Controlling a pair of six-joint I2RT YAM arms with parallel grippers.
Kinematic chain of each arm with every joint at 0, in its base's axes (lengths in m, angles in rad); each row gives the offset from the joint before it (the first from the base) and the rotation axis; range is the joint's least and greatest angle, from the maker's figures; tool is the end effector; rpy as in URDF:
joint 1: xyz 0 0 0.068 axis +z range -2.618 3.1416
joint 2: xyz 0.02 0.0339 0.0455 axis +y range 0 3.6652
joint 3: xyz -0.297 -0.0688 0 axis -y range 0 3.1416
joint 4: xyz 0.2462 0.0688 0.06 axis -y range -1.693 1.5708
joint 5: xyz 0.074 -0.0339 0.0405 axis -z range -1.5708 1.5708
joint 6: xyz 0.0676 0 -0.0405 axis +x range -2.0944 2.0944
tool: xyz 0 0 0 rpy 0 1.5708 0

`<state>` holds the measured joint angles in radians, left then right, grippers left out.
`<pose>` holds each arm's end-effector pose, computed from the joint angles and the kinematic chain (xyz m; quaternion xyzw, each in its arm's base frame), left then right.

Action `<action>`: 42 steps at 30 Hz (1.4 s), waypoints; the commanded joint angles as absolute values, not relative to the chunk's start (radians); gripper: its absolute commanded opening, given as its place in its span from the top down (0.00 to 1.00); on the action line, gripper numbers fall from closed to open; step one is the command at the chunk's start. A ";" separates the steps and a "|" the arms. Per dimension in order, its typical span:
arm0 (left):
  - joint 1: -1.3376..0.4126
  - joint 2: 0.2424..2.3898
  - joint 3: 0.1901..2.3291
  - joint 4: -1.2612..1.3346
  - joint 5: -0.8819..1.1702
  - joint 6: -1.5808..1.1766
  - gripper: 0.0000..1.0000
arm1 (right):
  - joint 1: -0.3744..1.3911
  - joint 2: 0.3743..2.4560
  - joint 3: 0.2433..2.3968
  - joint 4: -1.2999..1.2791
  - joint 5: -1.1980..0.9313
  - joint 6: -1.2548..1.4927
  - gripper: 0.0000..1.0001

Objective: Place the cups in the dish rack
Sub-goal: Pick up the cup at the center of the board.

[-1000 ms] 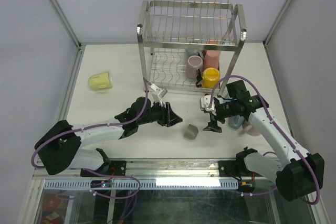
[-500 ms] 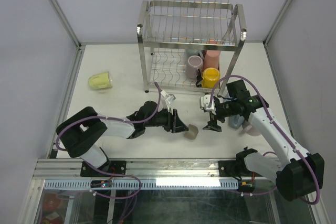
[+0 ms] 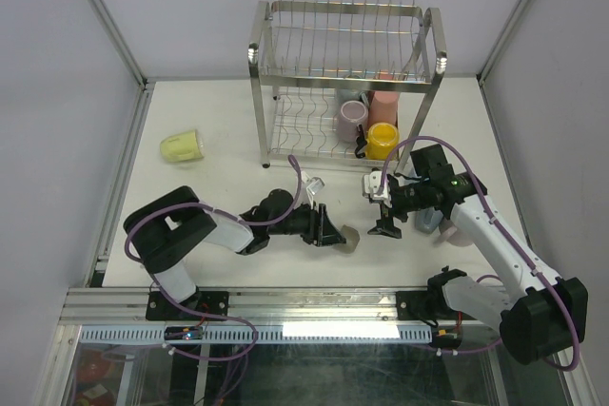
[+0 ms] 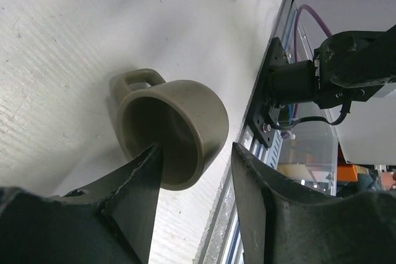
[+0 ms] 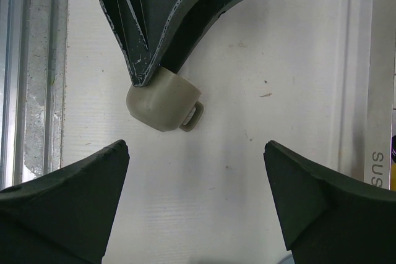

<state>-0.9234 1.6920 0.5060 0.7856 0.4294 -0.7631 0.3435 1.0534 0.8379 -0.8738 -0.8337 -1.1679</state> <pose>0.1758 -0.2792 0.1498 0.1825 0.8024 -0.5212 0.2263 0.1543 0.1083 0.2717 -0.6792 0.5801 0.2729 0.3573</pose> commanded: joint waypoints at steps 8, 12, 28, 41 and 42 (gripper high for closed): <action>-0.932 1.772 0.517 0.994 0.456 -0.846 0.73 | 0.336 1.042 0.851 -0.848 -0.844 -1.158 0.07; -0.931 1.789 0.517 1.027 0.468 -0.857 0.85 | 0.336 1.043 0.851 -0.848 -0.845 -1.159 0.07; -0.909 1.728 0.449 1.329 0.450 -0.972 1.00 | 0.333 1.038 0.902 -0.907 -0.908 -1.157 0.09; -0.794 1.518 0.284 1.576 0.438 -1.070 1.00 | 0.295 1.100 1.180 -1.128 -0.965 -1.226 0.10; -0.783 1.495 0.277 1.584 0.439 -1.075 1.00 | 0.295 1.109 1.209 -1.147 -0.972 -1.231 0.10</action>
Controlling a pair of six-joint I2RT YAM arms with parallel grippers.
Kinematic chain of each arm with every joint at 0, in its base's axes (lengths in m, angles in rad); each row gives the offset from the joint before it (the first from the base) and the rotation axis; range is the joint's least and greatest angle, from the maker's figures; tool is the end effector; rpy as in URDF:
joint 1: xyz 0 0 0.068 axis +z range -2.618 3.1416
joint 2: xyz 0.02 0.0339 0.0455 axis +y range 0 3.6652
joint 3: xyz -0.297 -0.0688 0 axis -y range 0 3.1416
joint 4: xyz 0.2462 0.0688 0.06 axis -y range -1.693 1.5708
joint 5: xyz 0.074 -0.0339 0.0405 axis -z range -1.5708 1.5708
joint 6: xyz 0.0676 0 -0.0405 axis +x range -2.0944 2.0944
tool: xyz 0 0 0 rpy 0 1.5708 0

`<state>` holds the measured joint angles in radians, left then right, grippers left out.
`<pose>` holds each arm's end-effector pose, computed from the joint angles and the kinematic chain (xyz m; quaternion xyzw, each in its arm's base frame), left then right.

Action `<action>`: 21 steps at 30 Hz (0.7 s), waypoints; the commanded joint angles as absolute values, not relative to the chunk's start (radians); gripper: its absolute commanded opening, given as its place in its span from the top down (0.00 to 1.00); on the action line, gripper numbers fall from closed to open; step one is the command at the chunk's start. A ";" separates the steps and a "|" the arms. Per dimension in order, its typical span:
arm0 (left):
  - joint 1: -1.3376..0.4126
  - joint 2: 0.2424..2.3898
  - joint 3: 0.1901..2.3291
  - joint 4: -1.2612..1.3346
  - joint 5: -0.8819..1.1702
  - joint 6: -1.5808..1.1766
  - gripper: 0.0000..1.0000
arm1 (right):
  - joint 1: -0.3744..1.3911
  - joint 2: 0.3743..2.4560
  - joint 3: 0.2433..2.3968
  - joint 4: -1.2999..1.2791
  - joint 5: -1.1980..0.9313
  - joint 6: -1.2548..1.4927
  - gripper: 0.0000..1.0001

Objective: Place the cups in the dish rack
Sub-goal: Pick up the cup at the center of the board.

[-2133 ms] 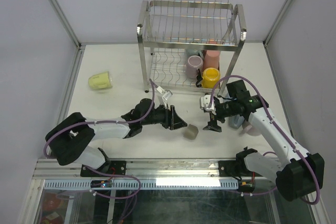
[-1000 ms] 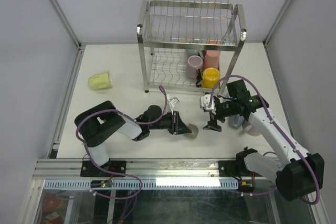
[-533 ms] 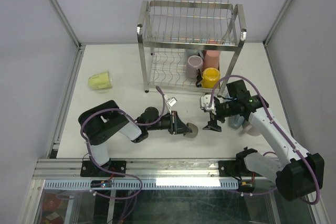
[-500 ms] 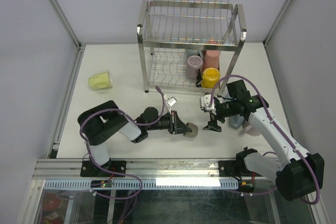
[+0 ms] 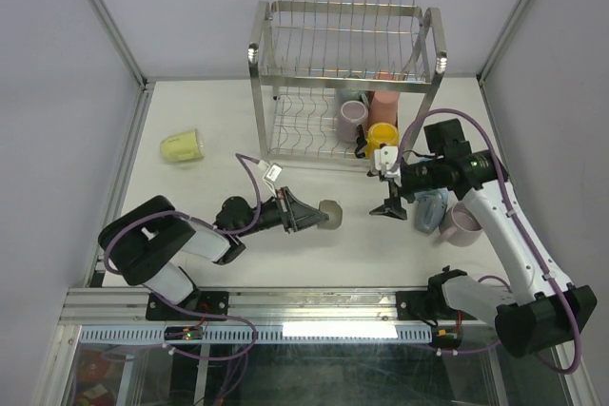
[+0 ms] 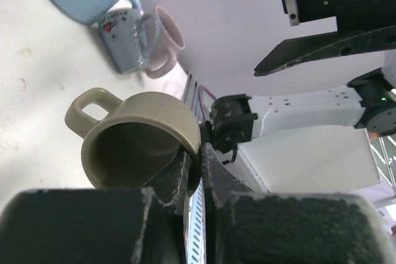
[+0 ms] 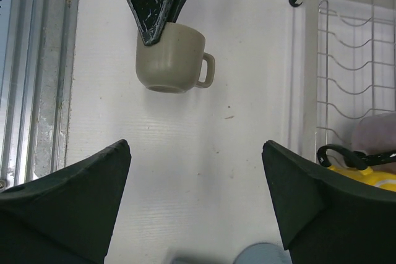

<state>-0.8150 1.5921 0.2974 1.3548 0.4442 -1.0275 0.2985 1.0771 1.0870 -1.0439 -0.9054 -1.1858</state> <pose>0.1750 -0.2280 0.1980 0.0886 0.6819 -0.6569 0.3093 0.1603 0.1049 0.3380 -0.6715 0.5607 0.2785 0.3964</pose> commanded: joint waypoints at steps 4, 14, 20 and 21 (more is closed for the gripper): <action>-0.749 1.357 0.254 1.585 0.428 -1.077 1.00 | 0.295 1.129 1.296 -1.182 -1.031 -1.227 0.10; -0.698 1.144 0.337 1.527 0.465 -1.129 1.00 | 0.294 1.169 1.451 -1.147 -1.145 -1.169 0.10; -0.680 1.167 0.402 1.618 0.481 -1.218 1.00 | 0.294 1.195 1.549 -1.146 -1.204 -1.161 0.10; -0.677 1.175 0.410 1.633 0.481 -1.234 1.00 | 0.296 1.198 1.557 -1.146 -1.208 -1.161 0.10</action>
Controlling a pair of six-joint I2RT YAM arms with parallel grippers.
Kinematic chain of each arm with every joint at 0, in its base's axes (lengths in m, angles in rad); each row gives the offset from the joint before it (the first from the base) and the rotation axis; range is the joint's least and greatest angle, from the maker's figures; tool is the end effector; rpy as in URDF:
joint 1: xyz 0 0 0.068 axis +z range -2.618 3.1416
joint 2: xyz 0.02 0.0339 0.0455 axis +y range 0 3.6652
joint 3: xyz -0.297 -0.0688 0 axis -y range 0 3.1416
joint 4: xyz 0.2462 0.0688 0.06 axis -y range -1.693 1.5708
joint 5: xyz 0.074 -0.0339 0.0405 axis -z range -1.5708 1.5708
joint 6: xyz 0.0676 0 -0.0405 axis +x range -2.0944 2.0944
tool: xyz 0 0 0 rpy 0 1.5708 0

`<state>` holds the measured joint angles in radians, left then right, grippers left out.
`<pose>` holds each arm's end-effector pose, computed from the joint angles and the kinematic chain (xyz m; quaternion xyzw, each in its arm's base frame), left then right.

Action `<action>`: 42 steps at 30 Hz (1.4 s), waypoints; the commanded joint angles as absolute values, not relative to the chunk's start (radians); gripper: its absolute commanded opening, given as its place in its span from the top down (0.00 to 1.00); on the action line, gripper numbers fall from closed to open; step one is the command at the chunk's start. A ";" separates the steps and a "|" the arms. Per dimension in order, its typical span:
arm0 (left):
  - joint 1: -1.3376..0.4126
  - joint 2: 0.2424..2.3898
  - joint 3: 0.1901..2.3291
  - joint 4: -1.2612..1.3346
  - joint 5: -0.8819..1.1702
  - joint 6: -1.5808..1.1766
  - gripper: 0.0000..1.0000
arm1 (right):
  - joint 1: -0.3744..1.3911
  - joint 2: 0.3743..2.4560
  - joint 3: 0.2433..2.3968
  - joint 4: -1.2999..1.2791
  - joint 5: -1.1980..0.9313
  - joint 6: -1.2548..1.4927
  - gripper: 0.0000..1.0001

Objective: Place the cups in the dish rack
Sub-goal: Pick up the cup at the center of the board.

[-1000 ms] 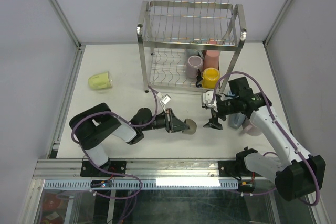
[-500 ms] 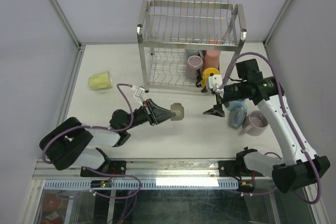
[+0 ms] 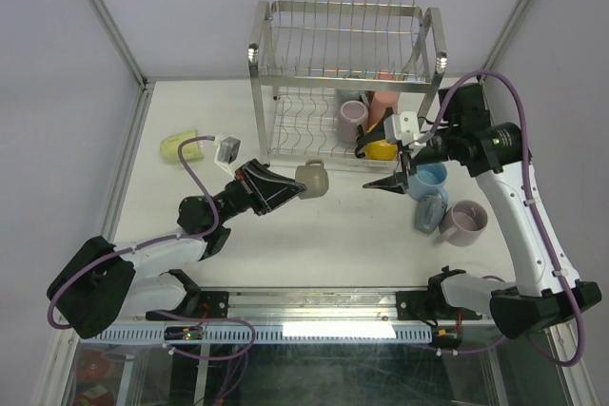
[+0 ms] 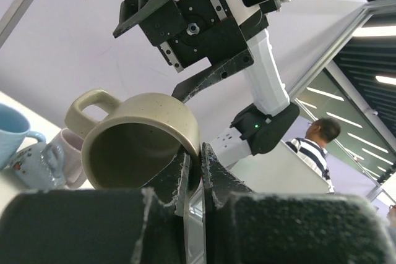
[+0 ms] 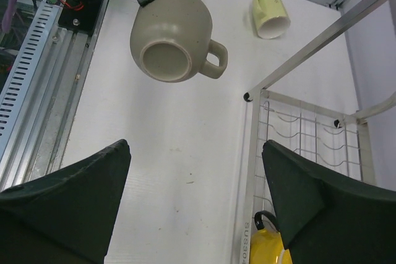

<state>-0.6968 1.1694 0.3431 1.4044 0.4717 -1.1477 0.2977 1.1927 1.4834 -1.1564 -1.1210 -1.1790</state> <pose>0.1546 -0.1694 0.3198 0.0968 0.4972 -0.7486 0.4277 0.1696 0.1157 0.4388 -0.6708 0.4643 0.3265 0.4773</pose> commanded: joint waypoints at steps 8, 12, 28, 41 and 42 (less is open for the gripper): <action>-0.643 1.231 0.435 1.745 0.466 -1.319 1.00 | 0.296 1.210 1.557 -1.141 -1.206 -1.170 0.10; -0.641 1.234 0.439 1.745 0.458 -1.321 1.00 | 0.295 1.213 1.557 -1.143 -1.204 -1.180 0.10; -0.640 1.271 0.478 1.747 0.321 -1.458 1.00 | 0.295 1.208 1.512 -1.012 -1.188 -1.097 0.11; -0.638 1.317 0.530 1.746 0.249 -1.733 1.00 | 0.303 1.201 1.367 -0.654 -1.195 -0.778 0.13; -0.637 1.316 0.534 1.746 0.260 -1.748 1.00 | 0.307 1.202 1.365 -0.647 -1.188 -0.784 0.13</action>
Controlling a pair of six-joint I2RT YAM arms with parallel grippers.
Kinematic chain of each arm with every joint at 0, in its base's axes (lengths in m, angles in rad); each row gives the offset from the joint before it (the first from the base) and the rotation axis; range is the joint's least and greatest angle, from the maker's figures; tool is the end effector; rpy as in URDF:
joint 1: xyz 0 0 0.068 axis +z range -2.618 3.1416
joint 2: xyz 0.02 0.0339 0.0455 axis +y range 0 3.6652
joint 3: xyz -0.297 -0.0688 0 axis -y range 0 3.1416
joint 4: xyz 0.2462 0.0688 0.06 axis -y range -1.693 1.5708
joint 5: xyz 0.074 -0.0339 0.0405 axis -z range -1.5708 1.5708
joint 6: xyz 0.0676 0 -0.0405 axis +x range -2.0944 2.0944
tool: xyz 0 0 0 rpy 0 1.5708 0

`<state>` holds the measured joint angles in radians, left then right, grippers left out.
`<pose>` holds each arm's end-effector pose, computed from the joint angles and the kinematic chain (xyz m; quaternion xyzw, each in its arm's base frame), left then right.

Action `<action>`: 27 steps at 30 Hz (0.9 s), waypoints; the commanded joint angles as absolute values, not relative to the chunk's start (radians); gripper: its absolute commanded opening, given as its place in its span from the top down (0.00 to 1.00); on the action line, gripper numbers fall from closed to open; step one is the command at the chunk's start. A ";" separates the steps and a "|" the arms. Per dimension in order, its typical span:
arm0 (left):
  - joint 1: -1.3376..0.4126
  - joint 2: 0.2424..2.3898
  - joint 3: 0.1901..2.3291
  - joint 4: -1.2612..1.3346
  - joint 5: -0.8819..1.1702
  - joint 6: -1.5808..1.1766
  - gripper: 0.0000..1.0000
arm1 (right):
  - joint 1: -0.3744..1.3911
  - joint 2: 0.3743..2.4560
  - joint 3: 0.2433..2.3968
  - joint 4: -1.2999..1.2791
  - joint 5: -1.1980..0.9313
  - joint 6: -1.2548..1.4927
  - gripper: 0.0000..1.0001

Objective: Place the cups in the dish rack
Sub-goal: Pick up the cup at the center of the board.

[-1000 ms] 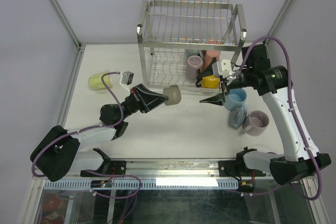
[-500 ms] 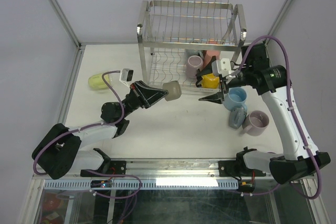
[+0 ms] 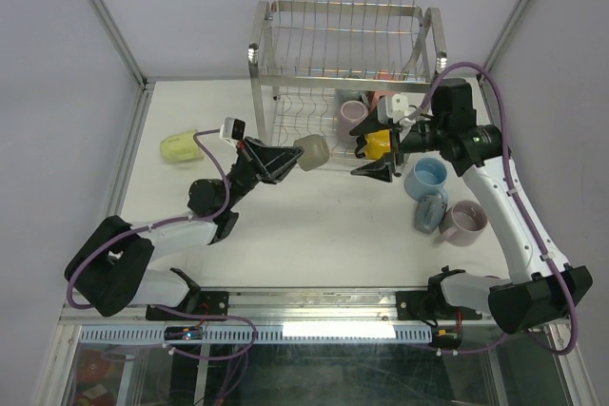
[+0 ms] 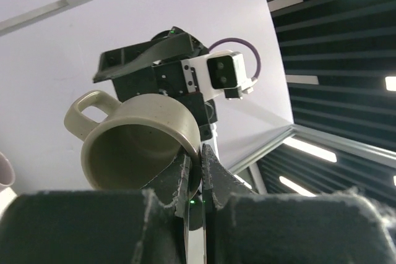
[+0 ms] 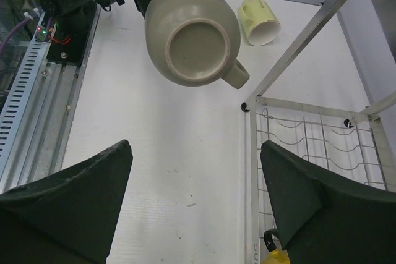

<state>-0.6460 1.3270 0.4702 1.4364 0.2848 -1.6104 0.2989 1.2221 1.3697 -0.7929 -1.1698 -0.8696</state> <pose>0.2050 -0.1784 0.3310 -0.1077 0.4750 -0.8158 0.3120 0.2047 0.1282 0.4278 -0.6171 0.4864 0.3693 0.4962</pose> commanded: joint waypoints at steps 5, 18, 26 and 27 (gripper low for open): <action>-0.628 1.323 0.567 1.747 0.365 -1.825 1.00 | 0.317 1.203 1.361 -0.659 -1.219 -0.850 0.12; -0.604 1.338 0.680 1.746 0.766 -1.862 1.00 | 0.399 1.155 1.359 -0.835 -1.203 -1.195 0.07; -0.604 1.378 0.682 1.747 0.849 -1.834 1.00 | 0.460 1.118 1.357 -0.861 -1.117 -1.272 0.09; -0.605 1.379 0.676 1.746 0.829 -1.839 1.00 | 0.467 1.113 1.352 -0.847 -1.120 -1.261 0.11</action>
